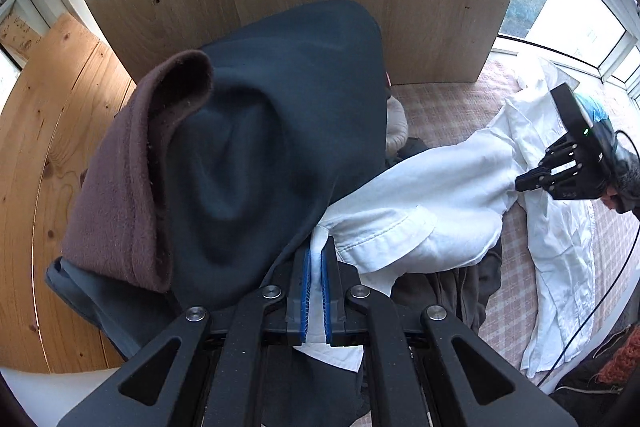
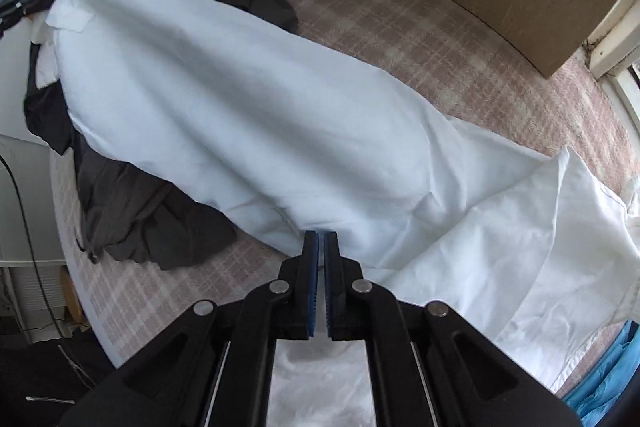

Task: Fold clothes

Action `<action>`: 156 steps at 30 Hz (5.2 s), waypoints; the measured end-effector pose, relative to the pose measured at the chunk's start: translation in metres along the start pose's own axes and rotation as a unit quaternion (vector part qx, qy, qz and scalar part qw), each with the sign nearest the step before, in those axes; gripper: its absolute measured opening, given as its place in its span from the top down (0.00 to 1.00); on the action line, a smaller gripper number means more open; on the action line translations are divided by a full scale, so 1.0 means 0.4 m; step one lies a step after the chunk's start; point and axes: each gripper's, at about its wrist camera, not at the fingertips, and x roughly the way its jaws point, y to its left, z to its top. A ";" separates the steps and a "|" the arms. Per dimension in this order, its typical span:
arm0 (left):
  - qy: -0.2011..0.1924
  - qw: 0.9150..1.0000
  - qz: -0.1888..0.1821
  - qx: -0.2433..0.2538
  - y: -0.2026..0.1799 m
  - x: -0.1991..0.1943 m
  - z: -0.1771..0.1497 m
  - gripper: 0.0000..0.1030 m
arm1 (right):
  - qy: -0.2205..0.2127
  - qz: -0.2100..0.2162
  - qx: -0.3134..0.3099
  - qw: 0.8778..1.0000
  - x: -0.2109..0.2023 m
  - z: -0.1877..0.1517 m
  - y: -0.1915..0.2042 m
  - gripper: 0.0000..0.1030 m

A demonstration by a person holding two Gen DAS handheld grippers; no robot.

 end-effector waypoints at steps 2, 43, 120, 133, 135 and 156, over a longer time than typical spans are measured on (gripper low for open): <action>0.001 1.000 0.003 0.000 -0.005 0.006 -0.001 0.96 | 0.016 -0.012 -0.005 1.000 0.016 0.007 0.004 0.97; -0.035 0.999 -0.020 0.003 0.010 -0.145 0.031 0.96 | 0.020 0.082 0.060 0.995 -0.056 0.040 -0.134 0.94; 0.060 0.966 -0.175 0.179 -0.686 0.178 -0.100 0.72 | -0.106 0.054 0.335 0.935 -0.142 -1.056 0.094 0.74; 0.084 0.972 -0.166 0.143 -0.733 0.251 -0.053 0.69 | -0.109 0.009 0.325 0.939 -0.090 -1.073 0.277 0.69; 0.083 0.973 -0.161 0.144 -0.742 0.253 -0.049 0.69 | -0.109 -0.002 0.300 0.948 -0.077 -1.044 0.308 0.69; 0.048 0.969 -0.181 0.159 -0.716 0.230 -0.050 0.99 | -0.083 -0.031 0.299 0.950 -0.104 -0.958 0.326 0.96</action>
